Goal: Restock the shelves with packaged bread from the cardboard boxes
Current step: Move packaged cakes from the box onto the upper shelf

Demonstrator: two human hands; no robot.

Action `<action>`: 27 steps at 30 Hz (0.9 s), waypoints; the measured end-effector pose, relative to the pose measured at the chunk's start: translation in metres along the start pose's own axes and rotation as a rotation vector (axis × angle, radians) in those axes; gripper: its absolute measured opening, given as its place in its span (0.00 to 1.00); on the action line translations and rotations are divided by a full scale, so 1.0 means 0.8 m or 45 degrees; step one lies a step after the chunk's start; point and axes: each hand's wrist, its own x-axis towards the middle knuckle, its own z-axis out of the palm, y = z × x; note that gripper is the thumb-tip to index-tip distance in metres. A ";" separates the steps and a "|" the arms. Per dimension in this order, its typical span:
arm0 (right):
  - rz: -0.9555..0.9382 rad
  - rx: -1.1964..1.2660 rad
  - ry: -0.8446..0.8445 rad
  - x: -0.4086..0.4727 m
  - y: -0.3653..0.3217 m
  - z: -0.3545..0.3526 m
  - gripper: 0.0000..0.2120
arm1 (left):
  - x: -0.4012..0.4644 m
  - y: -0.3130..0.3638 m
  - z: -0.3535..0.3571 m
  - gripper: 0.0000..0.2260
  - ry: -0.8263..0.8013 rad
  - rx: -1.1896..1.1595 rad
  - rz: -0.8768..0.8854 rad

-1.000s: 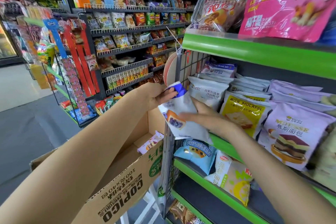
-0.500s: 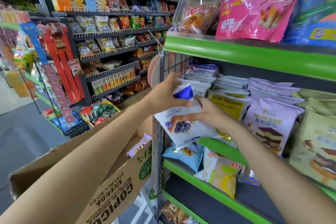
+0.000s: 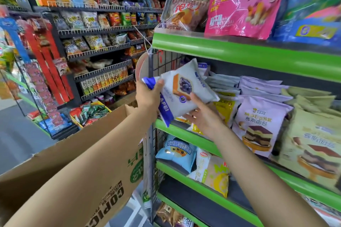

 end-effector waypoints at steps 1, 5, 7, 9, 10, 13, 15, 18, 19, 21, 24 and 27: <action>-0.099 -0.052 0.003 0.002 -0.006 0.000 0.09 | -0.003 -0.003 0.002 0.21 -0.049 0.055 -0.054; -0.486 -0.489 0.253 0.030 -0.027 -0.011 0.21 | -0.007 -0.018 0.006 0.28 -0.291 0.793 -0.085; -0.560 -0.784 0.271 0.045 -0.027 -0.012 0.23 | -0.004 -0.025 0.006 0.23 -0.352 1.027 -0.035; -0.577 -1.002 0.241 0.055 -0.023 -0.007 0.24 | 0.005 -0.033 0.008 0.20 -0.281 0.966 0.026; -0.587 -1.085 0.215 0.060 -0.019 -0.004 0.24 | 0.007 -0.035 0.009 0.20 -0.230 0.897 0.086; -0.565 -1.191 0.158 0.076 -0.001 0.007 0.22 | 0.016 -0.043 0.012 0.27 -0.202 0.807 0.295; -0.511 -1.147 0.172 0.089 0.019 0.009 0.21 | 0.023 -0.046 0.013 0.33 -0.281 0.935 0.387; -0.510 -1.118 0.205 0.098 0.045 0.007 0.20 | 0.035 -0.050 0.017 0.33 -0.400 1.256 0.451; -0.569 -1.140 0.234 0.094 0.048 0.008 0.22 | 0.039 -0.051 0.018 0.33 -0.440 1.338 0.446; -0.792 -1.336 0.358 0.085 0.049 0.011 0.34 | 0.044 -0.051 0.020 0.33 -0.499 1.390 0.405; -1.177 -1.774 0.589 0.081 0.051 0.008 0.50 | 0.050 -0.049 0.021 0.34 -0.513 1.426 0.412; -1.277 -2.004 0.613 0.085 0.051 0.004 0.45 | 0.056 -0.048 0.020 0.34 -0.504 1.443 0.454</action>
